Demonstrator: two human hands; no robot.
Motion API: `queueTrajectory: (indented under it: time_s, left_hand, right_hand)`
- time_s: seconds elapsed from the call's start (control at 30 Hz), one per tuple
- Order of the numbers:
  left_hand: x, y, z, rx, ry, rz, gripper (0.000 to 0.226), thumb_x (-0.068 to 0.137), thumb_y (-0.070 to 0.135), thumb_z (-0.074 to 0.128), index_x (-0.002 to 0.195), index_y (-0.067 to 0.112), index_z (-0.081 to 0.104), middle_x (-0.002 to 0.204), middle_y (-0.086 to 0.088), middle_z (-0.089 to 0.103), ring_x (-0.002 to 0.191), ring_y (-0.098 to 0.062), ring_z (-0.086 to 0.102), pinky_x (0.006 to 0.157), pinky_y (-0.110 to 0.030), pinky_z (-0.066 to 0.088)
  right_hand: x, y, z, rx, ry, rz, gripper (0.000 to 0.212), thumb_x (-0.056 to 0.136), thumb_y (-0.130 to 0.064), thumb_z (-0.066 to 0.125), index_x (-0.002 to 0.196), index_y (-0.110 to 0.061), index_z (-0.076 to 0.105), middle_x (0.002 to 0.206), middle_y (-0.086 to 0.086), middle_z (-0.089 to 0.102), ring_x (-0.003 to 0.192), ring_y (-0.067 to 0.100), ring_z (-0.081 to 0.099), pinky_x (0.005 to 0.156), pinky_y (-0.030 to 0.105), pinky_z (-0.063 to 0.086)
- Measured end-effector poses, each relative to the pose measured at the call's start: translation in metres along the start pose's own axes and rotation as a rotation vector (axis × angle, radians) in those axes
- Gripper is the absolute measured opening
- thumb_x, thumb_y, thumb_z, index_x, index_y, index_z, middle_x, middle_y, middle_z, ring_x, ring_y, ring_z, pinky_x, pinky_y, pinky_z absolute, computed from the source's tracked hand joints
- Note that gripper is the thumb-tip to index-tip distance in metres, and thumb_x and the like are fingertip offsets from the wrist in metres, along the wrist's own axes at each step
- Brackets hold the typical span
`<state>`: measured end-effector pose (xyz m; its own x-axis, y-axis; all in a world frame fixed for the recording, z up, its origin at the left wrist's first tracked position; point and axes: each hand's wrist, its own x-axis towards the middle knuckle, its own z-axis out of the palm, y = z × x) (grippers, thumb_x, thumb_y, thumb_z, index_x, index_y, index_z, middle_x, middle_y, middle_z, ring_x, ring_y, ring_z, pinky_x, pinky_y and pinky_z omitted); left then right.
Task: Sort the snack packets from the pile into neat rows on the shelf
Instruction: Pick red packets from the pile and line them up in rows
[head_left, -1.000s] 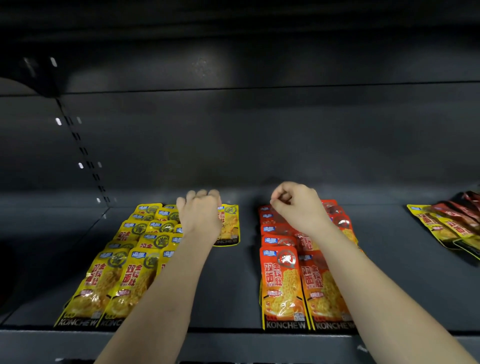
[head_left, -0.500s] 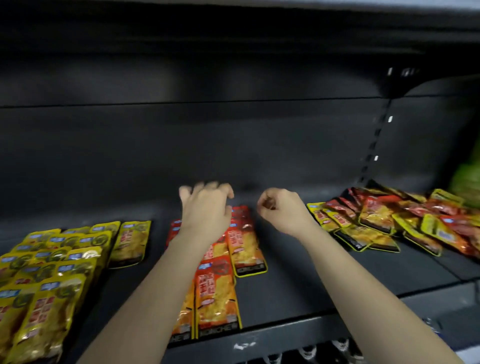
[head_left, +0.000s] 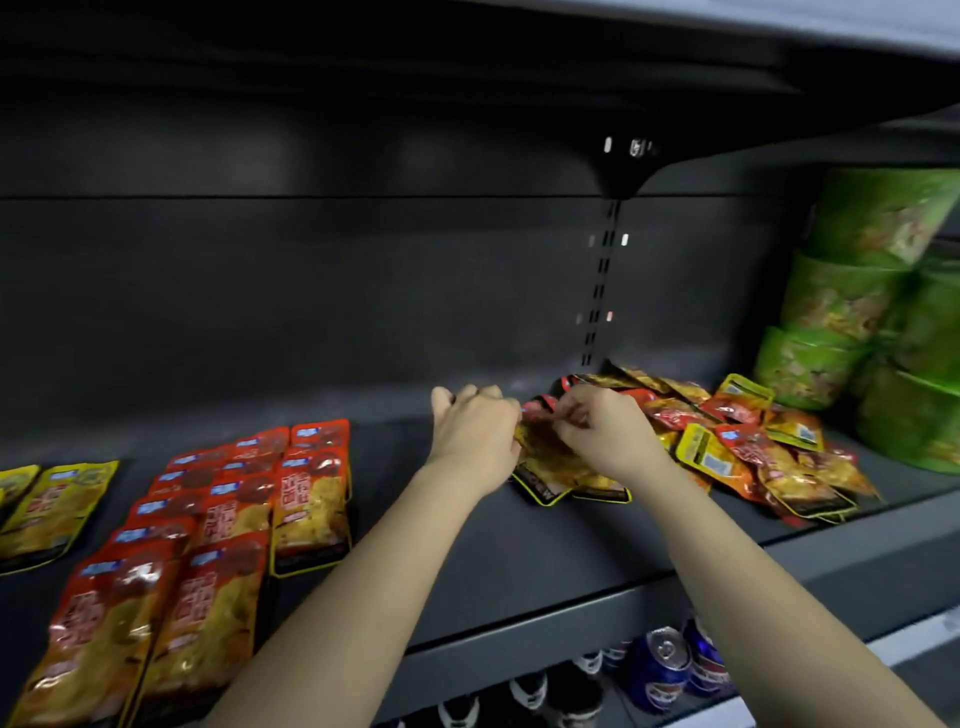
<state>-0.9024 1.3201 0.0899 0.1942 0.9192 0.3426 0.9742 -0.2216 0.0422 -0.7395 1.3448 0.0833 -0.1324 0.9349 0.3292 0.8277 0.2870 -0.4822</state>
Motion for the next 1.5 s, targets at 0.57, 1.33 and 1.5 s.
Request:
queueTrajectory:
  time_s: [0.57,1.33,1.5]
  left_hand:
    - [0.006,0.013,0.023,-0.756,-0.307,-0.169,0.056,0.071,0.022,0.084,0.122,0.025,0.06,0.098,-0.003,0.065,0.084,-0.011,0.058,0.076,-0.021,0.04]
    - [0.025,-0.009,0.027,-1.268,0.233,-0.362,0.01,0.088,0.012,0.066,0.09,0.019,0.06,0.085,-0.004,0.066,0.076,-0.017,0.063,0.07,-0.031,0.051]
    - [0.023,-0.011,0.037,-0.34,0.055,-0.331,0.038,0.098,0.041,0.045,0.127,0.018,0.054,0.118,-0.003,0.066,0.115,-0.027,0.055,0.092,-0.037,0.04]
  right_hand:
    - [0.013,0.026,-0.008,0.12,0.129,-0.04,0.016,0.085,-0.014,0.062,0.1,-0.015,0.065,0.086,-0.003,0.067,0.073,0.014,0.058,0.065,0.025,0.042]
    - [0.031,-0.005,0.018,1.028,-0.064,0.058,0.04,0.085,-0.003,0.069,0.117,-0.011,0.045,0.087,0.007,0.07,0.075,0.019,0.067,0.06,0.03,0.052]
    - [0.036,0.013,0.019,0.789,0.227,0.085,0.025,0.09,-0.009,0.063,0.105,-0.025,0.05,0.1,-0.004,0.069,0.092,0.016,0.067,0.078,0.038,0.057]
